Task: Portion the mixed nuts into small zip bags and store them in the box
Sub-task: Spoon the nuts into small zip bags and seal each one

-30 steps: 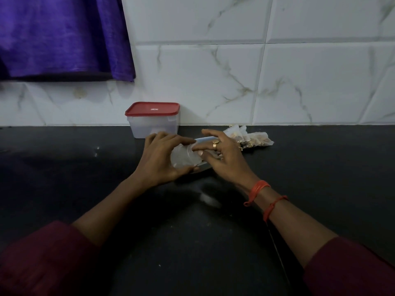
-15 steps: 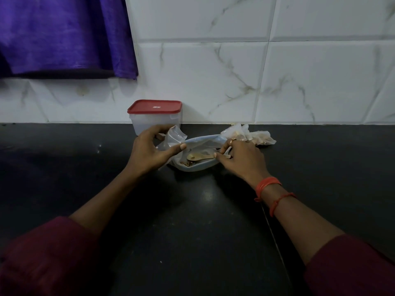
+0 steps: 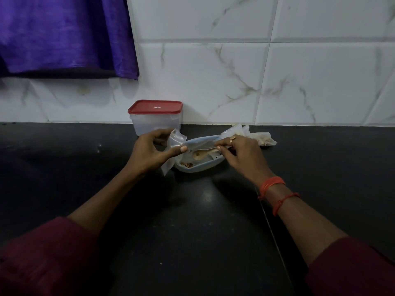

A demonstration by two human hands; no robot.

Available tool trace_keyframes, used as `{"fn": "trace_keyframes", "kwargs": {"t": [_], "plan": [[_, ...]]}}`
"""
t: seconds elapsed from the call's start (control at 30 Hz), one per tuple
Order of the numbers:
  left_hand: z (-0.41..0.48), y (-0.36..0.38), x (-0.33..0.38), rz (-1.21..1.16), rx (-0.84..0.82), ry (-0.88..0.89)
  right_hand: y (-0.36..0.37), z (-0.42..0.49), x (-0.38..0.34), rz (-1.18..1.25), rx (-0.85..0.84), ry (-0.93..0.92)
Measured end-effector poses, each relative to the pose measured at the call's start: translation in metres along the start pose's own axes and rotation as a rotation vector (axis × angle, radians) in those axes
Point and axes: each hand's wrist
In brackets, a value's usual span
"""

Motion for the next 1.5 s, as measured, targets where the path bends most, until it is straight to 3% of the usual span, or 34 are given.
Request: {"fn": "trace_keyframes", "kwargs": {"t": [0.33, 0.8, 1.2, 1.5], "plan": [[-0.002, 0.001, 0.004, -0.064, -0.147, -0.058, 0.003, 0.001, -0.006, 0.094, -0.056, -0.081], [-0.002, 0.003, 0.011, -0.137, -0.124, -0.088, 0.019, -0.007, -0.023, 0.310, -0.155, 0.300], [-0.001, 0.001, 0.005, -0.090, -0.079, -0.062, 0.017, -0.004, -0.016, 0.403, -0.067, 0.537], [-0.004, 0.001, 0.000, 0.125, -0.090, 0.020, 0.003, 0.001, 0.000, 0.456, 0.069, 0.667]]}}
Point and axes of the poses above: each hand's wrist, its own z-axis towards the middle knuckle, its own y-axis out of the palm, x = y × z, and after that the axes turned 3 degrees about -x, right-handed
